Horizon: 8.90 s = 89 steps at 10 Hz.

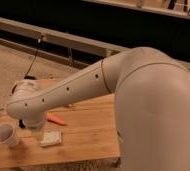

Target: Place the white sponge in the ceramic cup

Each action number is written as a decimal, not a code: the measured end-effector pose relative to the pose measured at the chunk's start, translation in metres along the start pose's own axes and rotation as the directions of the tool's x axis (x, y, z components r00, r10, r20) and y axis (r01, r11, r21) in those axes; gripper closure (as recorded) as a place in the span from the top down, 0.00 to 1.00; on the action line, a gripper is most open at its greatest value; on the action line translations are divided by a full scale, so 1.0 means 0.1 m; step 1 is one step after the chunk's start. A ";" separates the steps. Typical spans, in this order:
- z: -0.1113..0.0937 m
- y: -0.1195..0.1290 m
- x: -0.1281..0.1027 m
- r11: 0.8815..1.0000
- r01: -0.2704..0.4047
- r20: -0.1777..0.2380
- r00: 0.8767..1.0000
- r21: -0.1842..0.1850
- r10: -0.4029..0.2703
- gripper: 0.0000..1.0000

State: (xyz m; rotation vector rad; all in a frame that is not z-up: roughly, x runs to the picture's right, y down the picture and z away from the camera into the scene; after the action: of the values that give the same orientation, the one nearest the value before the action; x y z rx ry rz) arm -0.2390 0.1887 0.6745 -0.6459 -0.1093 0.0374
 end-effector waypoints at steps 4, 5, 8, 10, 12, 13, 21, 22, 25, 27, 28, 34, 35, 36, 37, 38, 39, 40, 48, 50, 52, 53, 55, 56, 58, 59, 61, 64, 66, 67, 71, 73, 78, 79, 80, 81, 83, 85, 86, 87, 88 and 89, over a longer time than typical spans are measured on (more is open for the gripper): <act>0.56 -0.23 0.10 0.999 0.037 -0.032 0.999 -0.029 -0.038 0.65; 0.67 -0.22 0.11 0.998 0.056 -0.042 0.997 -0.040 -0.058 0.65; 0.84 -0.16 0.12 0.991 0.116 -0.061 0.991 -0.062 -0.119 0.65; 0.89 -0.12 0.14 0.988 0.139 -0.070 0.987 -0.061 -0.143 0.65; 0.98 -0.04 0.14 0.984 0.165 -0.082 0.982 -0.069 -0.171 0.65; 1.03 0.00 0.15 0.981 0.177 -0.090 0.979 -0.074 -0.183 0.65; 1.22 0.15 -0.02 0.960 0.271 -0.105 0.955 -0.071 -0.277 0.65; 1.22 0.12 -0.03 0.961 0.271 -0.105 0.955 -0.060 -0.276 0.65; 1.21 0.00 -0.06 0.962 0.274 -0.110 0.955 -0.021 -0.274 0.65; 1.21 -0.02 -0.07 0.962 0.272 -0.113 0.956 -0.007 -0.271 0.65; 1.24 -0.01 -0.06 0.962 0.272 -0.120 0.955 -0.007 -0.271 0.65; 1.32 -0.04 -0.12 0.966 0.259 -0.136 0.957 -0.004 -0.257 0.63; 1.33 -0.05 -0.13 0.967 0.255 -0.134 0.958 -0.002 -0.253 0.58; 1.34 -0.05 -0.14 0.968 0.251 -0.134 0.959 -0.003 -0.249 0.48; 1.35 -0.06 -0.13 0.969 0.248 -0.136 0.960 -0.004 -0.246 0.40; 1.37 -0.05 -0.12 0.969 0.246 -0.139 0.959 -0.007 -0.245 0.26; 1.38 -0.04 -0.11 0.969 0.246 -0.142 0.959 -0.010 -0.244 0.18; 1.39 -0.03 -0.11 0.970 0.244 -0.144 0.959 -0.013 -0.243 0.10; 0.86 -0.08 -0.49 0.980 0.187 -0.020 0.982 0.062 -0.186 0.00; 0.48 -0.10 -0.77 0.976 0.176 0.083 0.979 0.127 -0.188 0.00; 0.07 -0.12 -1.05 0.962 0.174 0.177 0.961 0.210 -0.213 0.00; -0.12 -0.13 -1.20 0.955 0.171 0.225 0.947 0.244 -0.227 0.00; -0.44 -0.13 -1.43 0.940 0.167 0.297 0.920 0.296 -0.256 0.00; -0.56 -0.11 -1.52 0.935 0.167 0.324 0.906 0.314 -0.271 0.00; -0.70 -0.05 -1.68 0.930 0.165 0.377 0.880 0.328 -0.289 0.00; -0.73 -0.01 -1.76 0.936 0.154 0.415 0.865 0.316 -0.283 0.00; -0.69 0.02 -1.83 0.948 0.136 0.467 0.844 0.288 -0.263 0.00; -0.55 0.01 -1.87 0.958 0.124 0.501 0.831 0.259 -0.243 0.00; -0.43 0.01 -1.91 0.963 0.125 0.515 0.825 0.240 -0.235 0.00; -0.38 0.05 -1.96 0.964 0.134 0.521 0.819 0.231 -0.239 0.00; -0.28 0.19 -2.20 0.957 0.191 0.544 0.790 0.220 -0.283 0.00; -0.26 0.16 -2.23 0.955 0.196 0.544 0.788 0.225 -0.289 0.00; -0.13 0.04 -2.25 0.966 0.172 0.561 0.788 0.195 -0.253 0.16; -0.08 0.09 -2.27 0.966 0.186 0.559 0.788 0.181 -0.257 0.26; -0.04 0.14 -2.28 0.965 0.197 0.558 0.788 0.172 -0.260 0.34; 0.00 0.18 -2.29 0.965 0.207 0.554 0.790 0.161 -0.262 0.45; 0.03 0.21 -2.29 0.965 0.217 0.549 0.793 0.148 -0.263 0.64; 0.02 0.21 -2.27 0.964 0.221 0.541 0.798 0.146 -0.265 0.80; 0.01 0.19 -2.25 0.965 0.219 0.538 0.801 0.146 -0.263 0.80; 0.00 0.18 -2.24 0.965 0.217 0.536 0.803 0.148 -0.262 0.80; -0.03 0.14 -2.21 0.965 0.210 0.533 0.805 0.156 -0.261 0.80; -0.05 0.12 -2.20 0.966 0.205 0.533 0.805 0.159 -0.259 0.80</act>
State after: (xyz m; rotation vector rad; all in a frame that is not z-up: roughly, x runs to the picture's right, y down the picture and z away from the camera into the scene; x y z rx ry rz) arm -0.4570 0.1806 0.6436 -0.5061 -0.7462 -0.0096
